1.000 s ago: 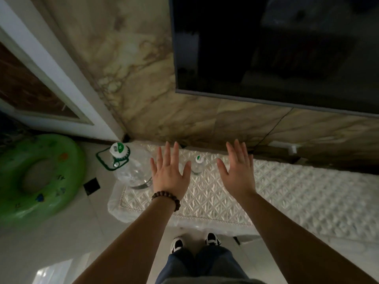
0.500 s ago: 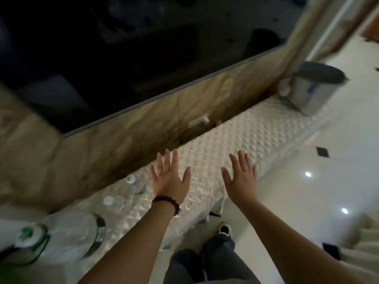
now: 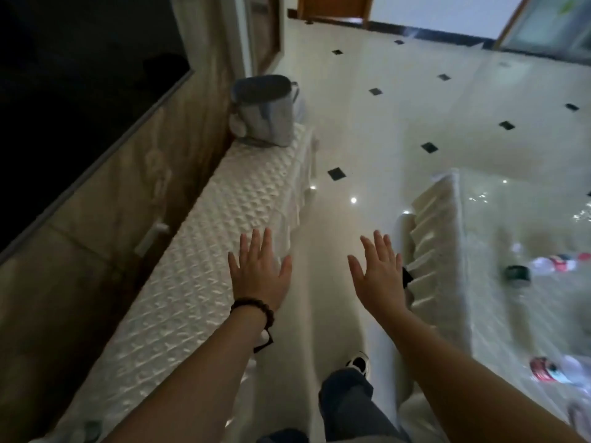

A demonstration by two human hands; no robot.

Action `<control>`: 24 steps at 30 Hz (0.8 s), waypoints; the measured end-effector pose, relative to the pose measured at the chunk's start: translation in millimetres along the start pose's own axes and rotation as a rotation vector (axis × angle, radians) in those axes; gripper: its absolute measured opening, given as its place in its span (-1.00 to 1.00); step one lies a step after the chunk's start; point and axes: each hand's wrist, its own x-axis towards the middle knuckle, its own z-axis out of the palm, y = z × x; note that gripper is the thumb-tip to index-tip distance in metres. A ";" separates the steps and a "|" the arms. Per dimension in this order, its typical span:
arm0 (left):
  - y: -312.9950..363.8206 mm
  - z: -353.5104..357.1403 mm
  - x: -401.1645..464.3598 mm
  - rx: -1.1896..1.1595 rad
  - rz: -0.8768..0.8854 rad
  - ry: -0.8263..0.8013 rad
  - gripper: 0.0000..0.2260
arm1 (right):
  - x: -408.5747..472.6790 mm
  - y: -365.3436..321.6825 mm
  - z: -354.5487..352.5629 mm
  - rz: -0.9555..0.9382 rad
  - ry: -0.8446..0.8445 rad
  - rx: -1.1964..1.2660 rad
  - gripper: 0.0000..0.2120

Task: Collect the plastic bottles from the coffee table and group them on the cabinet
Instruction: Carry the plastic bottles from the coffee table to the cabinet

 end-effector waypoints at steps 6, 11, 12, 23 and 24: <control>100.8 33.8 57.3 0.030 0.135 -0.045 -0.39 | 51.7 86.6 -40.8 0.157 0.084 0.046 -0.46; 188.9 66.3 106.8 0.057 0.243 -0.068 -0.38 | 101.0 155.1 -71.3 0.256 0.138 0.048 -0.30; 207.4 72.8 116.4 0.060 0.265 -0.073 -0.38 | 111.0 169.4 -76.6 0.279 0.132 0.050 -0.33; 367.2 136.3 183.2 0.078 0.525 -0.236 -0.38 | 163.2 287.3 -122.0 0.594 0.202 0.121 -0.49; 377.9 142.2 190.7 0.088 0.553 -0.249 -0.38 | 166.8 296.1 -122.4 0.621 0.214 0.121 -0.48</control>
